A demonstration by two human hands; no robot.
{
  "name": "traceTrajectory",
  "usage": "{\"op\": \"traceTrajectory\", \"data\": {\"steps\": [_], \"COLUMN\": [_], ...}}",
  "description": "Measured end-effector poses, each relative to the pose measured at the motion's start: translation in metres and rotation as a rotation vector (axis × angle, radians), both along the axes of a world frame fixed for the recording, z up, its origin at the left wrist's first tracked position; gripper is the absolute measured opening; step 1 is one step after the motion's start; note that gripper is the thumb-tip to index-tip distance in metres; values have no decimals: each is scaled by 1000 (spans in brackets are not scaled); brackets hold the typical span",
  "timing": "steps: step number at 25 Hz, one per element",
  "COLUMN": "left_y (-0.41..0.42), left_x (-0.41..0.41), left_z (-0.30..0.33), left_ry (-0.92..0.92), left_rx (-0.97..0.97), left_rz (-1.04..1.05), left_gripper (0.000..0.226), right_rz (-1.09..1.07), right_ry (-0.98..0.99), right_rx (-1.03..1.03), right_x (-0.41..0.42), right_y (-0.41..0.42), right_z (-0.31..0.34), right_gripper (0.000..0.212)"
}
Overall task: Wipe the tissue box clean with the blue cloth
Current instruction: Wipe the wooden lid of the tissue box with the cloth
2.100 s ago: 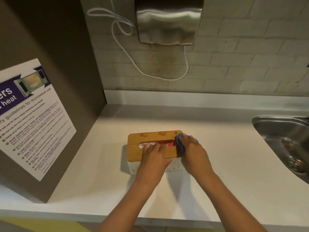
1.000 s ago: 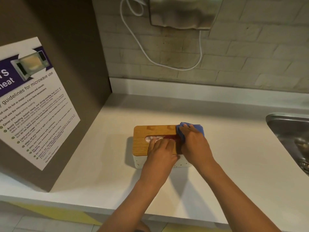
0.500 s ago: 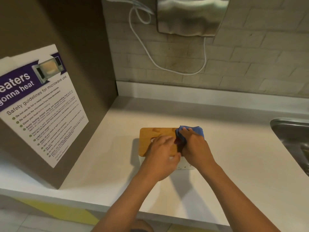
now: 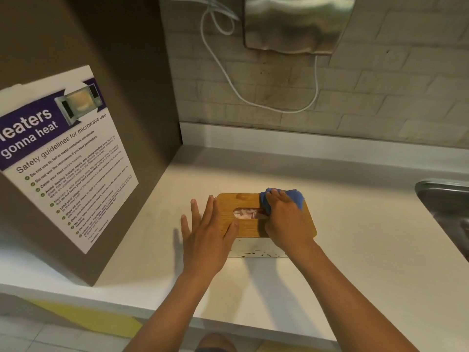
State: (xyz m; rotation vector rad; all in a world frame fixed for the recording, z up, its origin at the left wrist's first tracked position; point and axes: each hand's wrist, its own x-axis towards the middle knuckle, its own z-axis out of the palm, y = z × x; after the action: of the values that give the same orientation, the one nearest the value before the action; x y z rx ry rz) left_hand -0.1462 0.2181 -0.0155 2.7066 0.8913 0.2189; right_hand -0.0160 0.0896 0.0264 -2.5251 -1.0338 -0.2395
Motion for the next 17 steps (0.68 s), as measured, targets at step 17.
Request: {"op": "traceTrajectory", "data": {"steps": [17], "left_y": [2], "left_x": [1], "left_z": [-11], "left_ry": [-90], "left_rx": [-1], "left_rz": [-75], "left_gripper": [90], "right_rz": [-135], "right_ry": [-40], "right_rx": [-53], "right_x": [-11], "right_y": [24], "right_z": [5], "right_gripper": [14]}}
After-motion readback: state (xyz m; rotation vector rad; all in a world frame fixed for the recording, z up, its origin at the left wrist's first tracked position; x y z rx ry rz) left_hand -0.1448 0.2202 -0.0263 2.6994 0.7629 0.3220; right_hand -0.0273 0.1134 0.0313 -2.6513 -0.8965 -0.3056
